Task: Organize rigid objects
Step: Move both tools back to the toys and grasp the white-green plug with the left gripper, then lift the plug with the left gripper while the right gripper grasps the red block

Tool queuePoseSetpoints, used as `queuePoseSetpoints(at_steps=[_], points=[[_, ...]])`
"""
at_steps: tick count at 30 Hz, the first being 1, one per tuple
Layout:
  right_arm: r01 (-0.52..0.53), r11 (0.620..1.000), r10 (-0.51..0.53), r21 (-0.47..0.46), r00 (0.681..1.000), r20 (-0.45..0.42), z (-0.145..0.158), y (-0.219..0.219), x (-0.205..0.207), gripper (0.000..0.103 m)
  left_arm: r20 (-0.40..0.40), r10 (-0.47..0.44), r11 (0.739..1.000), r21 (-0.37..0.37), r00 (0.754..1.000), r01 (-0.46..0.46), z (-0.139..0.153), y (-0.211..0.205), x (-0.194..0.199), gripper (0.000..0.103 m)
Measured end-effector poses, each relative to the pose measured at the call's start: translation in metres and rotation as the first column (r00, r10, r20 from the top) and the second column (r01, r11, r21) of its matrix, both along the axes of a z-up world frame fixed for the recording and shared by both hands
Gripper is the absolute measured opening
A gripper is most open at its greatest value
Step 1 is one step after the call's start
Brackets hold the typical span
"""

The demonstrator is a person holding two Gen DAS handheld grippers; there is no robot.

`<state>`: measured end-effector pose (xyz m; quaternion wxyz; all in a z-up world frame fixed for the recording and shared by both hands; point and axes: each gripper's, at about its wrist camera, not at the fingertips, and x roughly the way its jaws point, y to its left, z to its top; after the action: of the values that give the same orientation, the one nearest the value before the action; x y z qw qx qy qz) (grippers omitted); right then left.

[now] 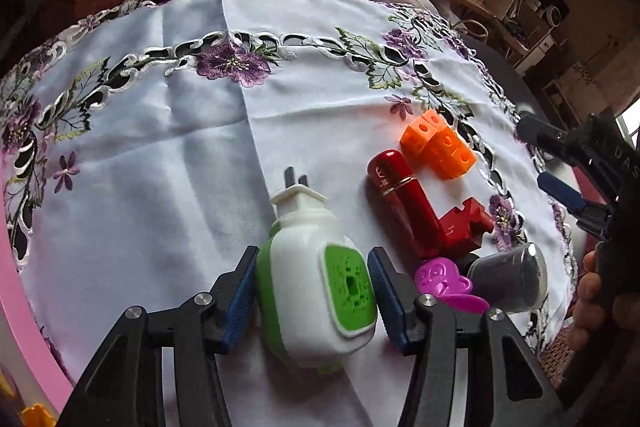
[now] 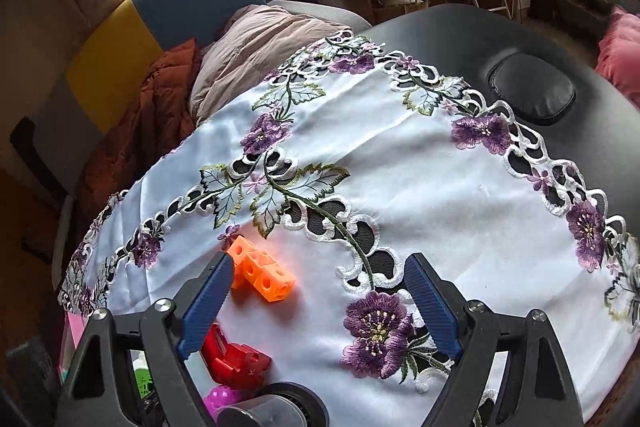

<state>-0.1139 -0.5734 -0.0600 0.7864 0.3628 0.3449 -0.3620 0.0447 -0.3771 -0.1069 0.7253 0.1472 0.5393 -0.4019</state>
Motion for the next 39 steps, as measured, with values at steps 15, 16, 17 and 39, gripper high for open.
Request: queuePoseSetpoints(at_steps=[15, 16, 17, 39], points=[[-0.047, 0.998, 0.048, 0.034, 0.999, -0.022, -0.009, 0.001, 0.01, 0.088, 0.116, 0.0, 0.998, -0.056, 0.993, 0.006, 0.001, 0.04, -0.026, 0.053], [-0.055, 0.998, 0.055, 0.036, 0.998, -0.021, -0.009, 0.001, 0.011, 0.088, 0.131, -0.005, 0.998, -0.06, 0.991, 0.013, 0.0, 0.044, -0.03, 0.053], [-0.062, 0.997, 0.063, 0.036, 0.998, -0.023, -0.009, 0.002, 0.013, 0.088, 0.155, -0.014, 0.998, -0.062, 0.988, 0.024, -0.001, 0.046, -0.036, 0.053], [-0.155, 0.985, 0.157, 0.079, 0.987, -0.024, -0.018, 0.012, 0.027, 0.072, 0.224, -0.028, 0.997, -0.064, 0.974, 0.044, 0.004, 0.063, -0.054, 0.053]])
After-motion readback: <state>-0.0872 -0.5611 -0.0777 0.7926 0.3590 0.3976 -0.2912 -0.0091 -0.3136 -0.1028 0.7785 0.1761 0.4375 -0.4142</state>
